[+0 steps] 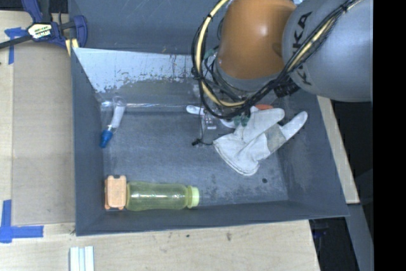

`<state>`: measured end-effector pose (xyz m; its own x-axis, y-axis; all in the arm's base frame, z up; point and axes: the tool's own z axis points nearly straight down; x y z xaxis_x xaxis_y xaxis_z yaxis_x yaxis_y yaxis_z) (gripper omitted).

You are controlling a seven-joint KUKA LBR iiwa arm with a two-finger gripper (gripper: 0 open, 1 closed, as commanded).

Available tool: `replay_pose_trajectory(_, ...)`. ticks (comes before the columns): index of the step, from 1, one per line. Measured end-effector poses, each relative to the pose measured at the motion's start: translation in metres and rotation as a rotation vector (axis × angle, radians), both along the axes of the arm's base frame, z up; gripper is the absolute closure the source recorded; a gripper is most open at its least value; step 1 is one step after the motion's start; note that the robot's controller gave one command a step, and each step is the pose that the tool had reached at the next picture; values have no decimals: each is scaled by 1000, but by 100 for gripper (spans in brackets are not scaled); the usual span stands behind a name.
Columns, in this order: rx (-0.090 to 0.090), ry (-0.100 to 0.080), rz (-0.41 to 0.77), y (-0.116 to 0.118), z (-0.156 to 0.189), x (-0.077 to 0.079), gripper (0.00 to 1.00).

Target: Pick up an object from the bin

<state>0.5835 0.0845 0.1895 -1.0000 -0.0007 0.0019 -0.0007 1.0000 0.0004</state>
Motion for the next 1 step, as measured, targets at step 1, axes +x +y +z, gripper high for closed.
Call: replay_pose_trajectory(1, 0, -14, -64, 41, 0, 24, 0)
